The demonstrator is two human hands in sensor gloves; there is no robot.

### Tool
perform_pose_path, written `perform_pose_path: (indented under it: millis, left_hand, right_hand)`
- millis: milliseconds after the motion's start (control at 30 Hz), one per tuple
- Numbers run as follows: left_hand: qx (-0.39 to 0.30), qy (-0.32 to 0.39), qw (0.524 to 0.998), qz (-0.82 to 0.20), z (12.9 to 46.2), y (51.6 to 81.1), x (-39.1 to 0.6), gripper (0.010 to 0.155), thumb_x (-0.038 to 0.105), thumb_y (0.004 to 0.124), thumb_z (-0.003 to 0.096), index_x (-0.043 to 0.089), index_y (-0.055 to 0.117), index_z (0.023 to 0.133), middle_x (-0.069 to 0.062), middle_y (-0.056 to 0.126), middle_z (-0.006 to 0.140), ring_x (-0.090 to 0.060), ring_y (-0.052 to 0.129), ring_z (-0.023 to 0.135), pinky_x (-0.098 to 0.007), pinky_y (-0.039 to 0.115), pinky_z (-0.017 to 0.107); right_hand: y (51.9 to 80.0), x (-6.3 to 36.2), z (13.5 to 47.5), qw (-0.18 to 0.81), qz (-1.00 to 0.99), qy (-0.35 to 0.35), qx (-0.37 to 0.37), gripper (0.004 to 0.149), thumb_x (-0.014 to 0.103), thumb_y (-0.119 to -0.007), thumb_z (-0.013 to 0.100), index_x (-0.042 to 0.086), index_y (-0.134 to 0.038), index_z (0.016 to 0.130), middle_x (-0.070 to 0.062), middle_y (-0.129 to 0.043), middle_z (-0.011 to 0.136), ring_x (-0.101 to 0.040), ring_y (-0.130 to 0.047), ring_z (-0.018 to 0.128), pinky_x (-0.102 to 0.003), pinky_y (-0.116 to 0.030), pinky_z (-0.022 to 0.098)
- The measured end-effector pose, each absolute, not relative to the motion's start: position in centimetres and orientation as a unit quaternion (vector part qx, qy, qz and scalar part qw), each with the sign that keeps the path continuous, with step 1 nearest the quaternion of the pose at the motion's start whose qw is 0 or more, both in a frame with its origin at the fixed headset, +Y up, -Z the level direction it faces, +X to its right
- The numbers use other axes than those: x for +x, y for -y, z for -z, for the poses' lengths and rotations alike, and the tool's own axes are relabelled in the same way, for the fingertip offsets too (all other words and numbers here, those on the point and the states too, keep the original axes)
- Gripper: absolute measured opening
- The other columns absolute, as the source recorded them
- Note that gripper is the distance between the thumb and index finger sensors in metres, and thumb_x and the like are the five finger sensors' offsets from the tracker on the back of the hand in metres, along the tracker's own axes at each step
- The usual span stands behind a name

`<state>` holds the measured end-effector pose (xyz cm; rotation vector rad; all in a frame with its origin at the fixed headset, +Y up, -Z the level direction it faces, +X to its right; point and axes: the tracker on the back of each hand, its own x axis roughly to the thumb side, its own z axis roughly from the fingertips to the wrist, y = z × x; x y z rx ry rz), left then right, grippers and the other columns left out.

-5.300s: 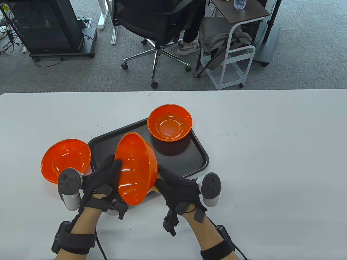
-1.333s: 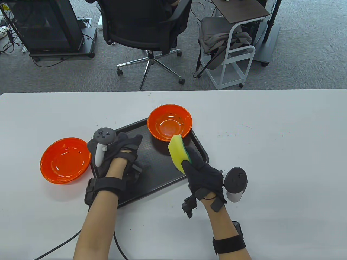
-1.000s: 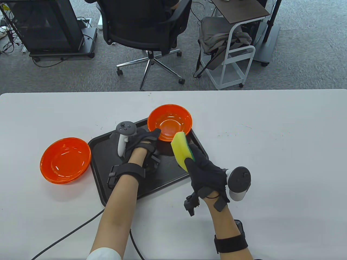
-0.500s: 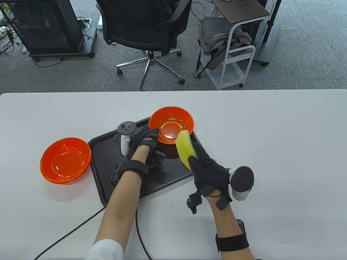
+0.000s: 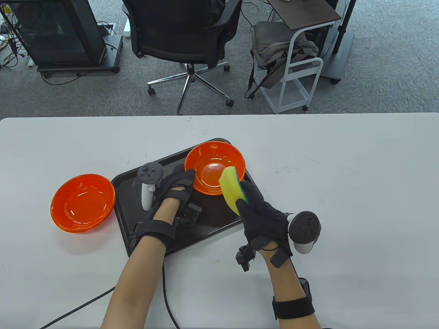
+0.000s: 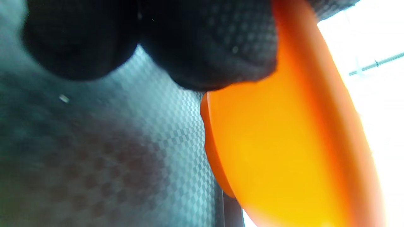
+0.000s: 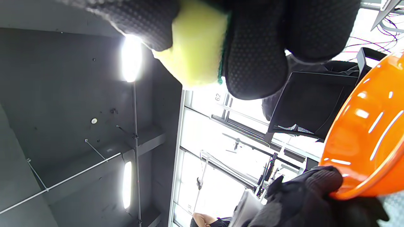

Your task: Wipe bowl with sponge

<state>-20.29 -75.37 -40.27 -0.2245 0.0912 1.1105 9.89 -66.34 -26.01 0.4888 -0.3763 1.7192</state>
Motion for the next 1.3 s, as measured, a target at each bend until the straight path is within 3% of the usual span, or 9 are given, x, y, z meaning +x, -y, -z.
perform_pose_path:
  millis: [133, 267, 467, 800, 967, 1300]
  left_hand:
    - [-0.092, -0.01, 0.866, -0.492, 37.5, 73.1, -21.8, 0.059, 0.043, 0.074, 0.0543, 0.006, 0.061, 0.098, -0.009, 0.096, 0.05, -0.008, 0.101, 0.013, -0.035, 0.093, 0.019]
    - [-0.077, 0.019, 0.881, -0.466, 34.1, 71.1, -22.9, 0.058, 0.044, 0.074, 0.0543, 0.007, 0.063, 0.098, -0.009, 0.096, 0.049, -0.009, 0.101, 0.012, -0.035, 0.093, 0.019]
    - [-0.064, 0.046, 0.885, -0.458, 30.0, 69.7, -23.4, 0.058, 0.044, 0.074, 0.0543, 0.007, 0.063, 0.098, -0.009, 0.096, 0.049, -0.009, 0.101, 0.012, -0.035, 0.093, 0.019]
    - [-0.069, 0.083, 0.88, -0.463, 28.1, 69.0, -22.1, 0.058, 0.044, 0.074, 0.0546, 0.008, 0.065, 0.099, -0.009, 0.097, 0.048, -0.008, 0.101, 0.011, -0.035, 0.093, 0.018]
    - [-0.088, 0.099, 0.875, -0.466, 27.8, 68.8, -21.8, 0.057, 0.044, 0.074, 0.0546, 0.008, 0.066, 0.098, -0.009, 0.097, 0.048, -0.008, 0.101, 0.01, -0.034, 0.093, 0.018]
    - [-0.055, 0.093, 0.898, -0.427, 27.2, 68.5, -22.5, 0.057, 0.044, 0.074, 0.0543, 0.008, 0.067, 0.098, -0.009, 0.097, 0.047, -0.008, 0.1, 0.01, -0.035, 0.093, 0.018]
  right_hand:
    - [65.9, 9.5, 25.7, 0.542, -0.789, 0.18, 0.228, 0.05, 0.03, -0.075, 0.058, 0.008, -0.056, 0.1, -0.027, -0.079, 0.092, -0.037, -0.099, 0.058, -0.06, -0.077, 0.045]
    - [64.9, 8.6, 25.1, 0.364, -0.873, 0.201, 0.257, 0.05, 0.03, -0.075, 0.058, 0.009, -0.057, 0.1, -0.027, -0.079, 0.093, -0.034, -0.1, 0.056, -0.06, -0.077, 0.046]
    - [63.8, 5.9, 23.9, 0.195, -0.922, 0.175, 0.286, 0.05, 0.028, -0.079, 0.056, 0.011, -0.061, 0.099, -0.029, -0.074, 0.097, -0.034, -0.096, 0.06, -0.062, -0.073, 0.05]
    - [63.9, 2.4, 23.1, -0.006, -0.953, 0.107, 0.285, 0.049, 0.026, -0.082, 0.054, 0.014, -0.064, 0.098, -0.024, -0.074, 0.101, -0.039, -0.086, 0.069, -0.064, -0.066, 0.055]
    - [64.9, 1.5, 23.6, -0.03, -0.951, 0.091, 0.294, 0.048, 0.027, -0.081, 0.055, 0.015, -0.064, 0.098, -0.022, -0.075, 0.102, -0.039, -0.084, 0.072, -0.065, -0.065, 0.055]
    - [66.3, -1.1, 23.1, 0.06, -0.911, 0.067, 0.403, 0.047, 0.027, -0.079, 0.055, 0.016, -0.063, 0.098, -0.021, -0.078, 0.1, -0.039, -0.085, 0.073, -0.065, -0.066, 0.055]
